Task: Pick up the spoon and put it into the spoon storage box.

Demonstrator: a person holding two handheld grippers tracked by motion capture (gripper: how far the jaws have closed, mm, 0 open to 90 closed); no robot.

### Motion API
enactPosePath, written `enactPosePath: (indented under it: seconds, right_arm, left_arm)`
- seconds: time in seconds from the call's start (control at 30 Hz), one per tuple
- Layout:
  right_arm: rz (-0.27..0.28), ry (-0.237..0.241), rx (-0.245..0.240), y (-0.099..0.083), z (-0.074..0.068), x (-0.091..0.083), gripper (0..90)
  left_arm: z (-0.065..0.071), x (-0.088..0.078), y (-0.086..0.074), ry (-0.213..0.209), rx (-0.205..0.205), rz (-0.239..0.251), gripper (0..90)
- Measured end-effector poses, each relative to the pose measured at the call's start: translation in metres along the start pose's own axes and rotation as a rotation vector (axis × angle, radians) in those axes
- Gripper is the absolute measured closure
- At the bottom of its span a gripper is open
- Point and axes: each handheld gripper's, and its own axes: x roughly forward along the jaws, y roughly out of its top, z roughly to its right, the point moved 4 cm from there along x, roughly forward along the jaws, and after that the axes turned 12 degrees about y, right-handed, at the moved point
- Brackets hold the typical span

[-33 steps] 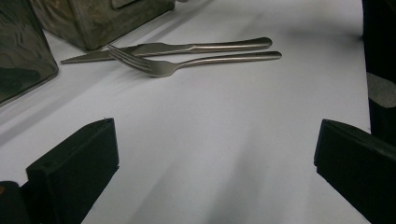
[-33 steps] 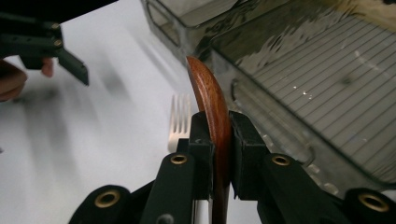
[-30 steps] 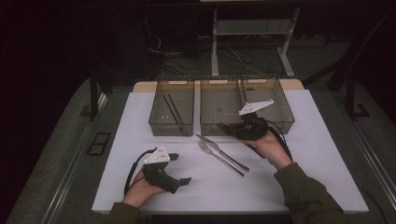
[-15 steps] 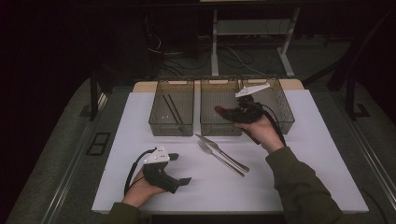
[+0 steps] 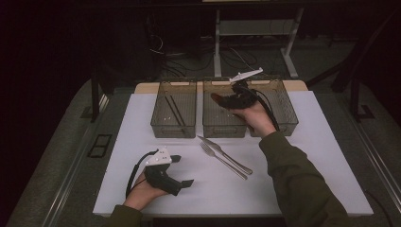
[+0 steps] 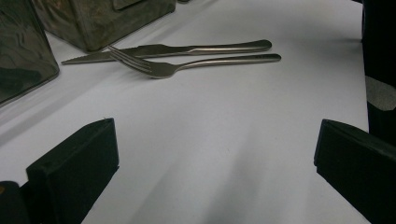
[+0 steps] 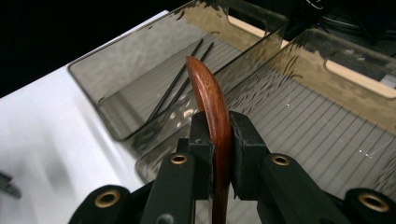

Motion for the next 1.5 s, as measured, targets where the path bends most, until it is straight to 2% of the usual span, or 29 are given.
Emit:
enactPosePath:
  seconds: [0.23,0.37,0.63,0.83,0.87,0.9,0.93,0.97,1.0,1.07,1.13,1.2,1.23,1.3,1.5]
  right_arm:
    - [0.010,-0.032,0.009,0.020,0.011,0.014,79.2]
    - [0.018,-0.057,0.020,0.026,0.020,0.023,79.2]
    - [-0.011,-0.100,0.067,0.018,0.042,0.042,79.2]
    - [-0.048,-0.110,0.112,0.007,0.051,0.054,78.7]
    - [-0.072,-0.101,0.122,0.004,0.052,0.058,68.5]
    - [-0.071,-0.106,0.123,0.003,0.051,0.057,64.0]
    - [-0.063,-0.106,0.123,0.002,0.050,0.056,58.9]
    - [-0.063,-0.106,0.123,0.002,0.050,0.056,58.9]
    - [-0.040,-0.085,0.126,0.001,0.047,0.051,53.5]
    - [-0.027,-0.071,0.117,0.000,0.045,0.047,51.5]
    - [0.002,-0.041,0.100,-0.003,0.037,0.035,46.9]
    - [0.018,-0.025,0.095,-0.006,0.032,0.027,45.0]
    - [0.018,-0.025,0.095,-0.006,0.032,0.027,45.0]
    - [0.046,-0.001,0.072,-0.010,0.025,0.014,43.1]
    - [0.067,0.048,0.020,-0.021,0.008,-0.008,40.1]
  left_arm:
    - [0.000,-0.001,0.000,0.001,0.006,-0.003,0.0]
    - [0.000,-0.001,0.000,-0.001,0.005,0.002,0.0]
    - [0.000,-0.001,0.000,-0.004,0.003,0.005,0.0]
    - [0.000,-0.001,0.001,-0.005,0.006,0.006,0.0]
    - [0.001,-0.001,0.000,-0.007,0.004,0.006,0.0]
    - [0.000,-0.002,0.000,-0.007,0.008,0.002,0.0]
    - [0.000,-0.002,0.000,-0.007,0.010,0.003,0.0]
    - [0.000,-0.002,0.000,-0.006,0.012,0.003,0.0]
    - [0.000,-0.002,0.000,-0.005,0.010,0.002,0.0]
    - [0.001,-0.002,0.000,-0.007,0.006,0.000,0.0]
    - [0.001,-0.002,0.000,-0.007,0.010,-0.002,0.0]
    - [0.002,-0.001,0.000,-0.007,0.005,0.000,0.0]
    - [0.001,-0.001,0.000,-0.005,0.014,-0.003,0.0]
    - [0.001,-0.001,0.000,-0.002,0.013,-0.004,0.0]
    - [0.001,0.000,0.000,-0.001,0.006,-0.006,0.0]
